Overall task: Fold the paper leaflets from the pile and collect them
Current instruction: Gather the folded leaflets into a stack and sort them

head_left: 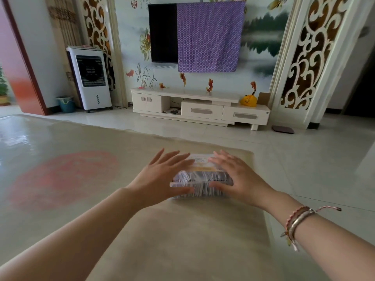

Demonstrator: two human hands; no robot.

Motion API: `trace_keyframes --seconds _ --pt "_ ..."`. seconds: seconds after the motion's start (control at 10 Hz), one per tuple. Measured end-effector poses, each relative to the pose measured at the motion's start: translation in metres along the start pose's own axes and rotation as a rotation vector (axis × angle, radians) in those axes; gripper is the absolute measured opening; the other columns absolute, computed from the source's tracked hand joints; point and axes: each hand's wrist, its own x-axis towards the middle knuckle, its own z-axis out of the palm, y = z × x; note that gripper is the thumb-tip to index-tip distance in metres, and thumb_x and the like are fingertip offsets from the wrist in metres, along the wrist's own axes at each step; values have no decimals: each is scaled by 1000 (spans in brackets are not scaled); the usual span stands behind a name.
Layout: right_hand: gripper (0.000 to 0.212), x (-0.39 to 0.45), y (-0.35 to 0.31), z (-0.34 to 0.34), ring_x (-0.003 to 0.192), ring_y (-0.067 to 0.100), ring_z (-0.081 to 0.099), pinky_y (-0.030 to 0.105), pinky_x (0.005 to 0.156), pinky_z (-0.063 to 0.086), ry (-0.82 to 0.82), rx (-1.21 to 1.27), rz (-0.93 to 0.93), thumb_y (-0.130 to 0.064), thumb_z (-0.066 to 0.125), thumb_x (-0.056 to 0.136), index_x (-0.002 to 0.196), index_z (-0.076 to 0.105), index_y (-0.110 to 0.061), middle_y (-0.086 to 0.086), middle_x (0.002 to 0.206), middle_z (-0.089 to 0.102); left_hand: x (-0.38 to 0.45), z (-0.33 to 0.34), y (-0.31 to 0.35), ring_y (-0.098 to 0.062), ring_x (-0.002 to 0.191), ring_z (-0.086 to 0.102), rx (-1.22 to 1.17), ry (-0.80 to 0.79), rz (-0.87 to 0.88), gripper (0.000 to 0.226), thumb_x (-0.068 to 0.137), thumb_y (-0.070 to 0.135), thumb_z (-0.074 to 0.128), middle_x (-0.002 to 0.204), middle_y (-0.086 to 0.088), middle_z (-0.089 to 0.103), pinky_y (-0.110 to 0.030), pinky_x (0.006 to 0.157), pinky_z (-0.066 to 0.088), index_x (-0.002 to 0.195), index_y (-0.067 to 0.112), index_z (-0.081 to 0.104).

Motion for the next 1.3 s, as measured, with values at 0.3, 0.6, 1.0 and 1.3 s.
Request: trace_keyframes --seconds 0.3,0.6,1.0,1.3 --pt "79 -1 -2 0 148 9 -3 24 114 -4 -92 -113 22 -60 46 86 151 5 -42 -10 161 1 -5 7 11 -15 147 -10 164 -127 -66 79 94 50 46 160 10 -9 -41 120 -9 151 38 -8" --pt "94 -26 -12 17 129 16 47 20 98 42 91 448 470 -53 77 71 144 29 -18 -5 138 51 -19 20 14 -22 122 51 -511 48 -703 95 71 46 80 139 -2 51 -38 99 43 146 21 26" --pt "46 19 19 29 118 8 54 7 81 34 439 464 454 -33 70 85 127 56 -21 -8 123 62 89 59 -35 -31 105 65 -1212 73 -650 84 48 28 82 114 -15 68 -48 94 52 124 6 55" --pt "56 43 66 53 118 8 56 0 74 35 451 518 557 -35 70 85 135 49 -22 -9 124 62 123 97 -41 -4 89 61 -1166 163 -671 52 76 3 74 103 4 66 -18 72 49 120 21 53"
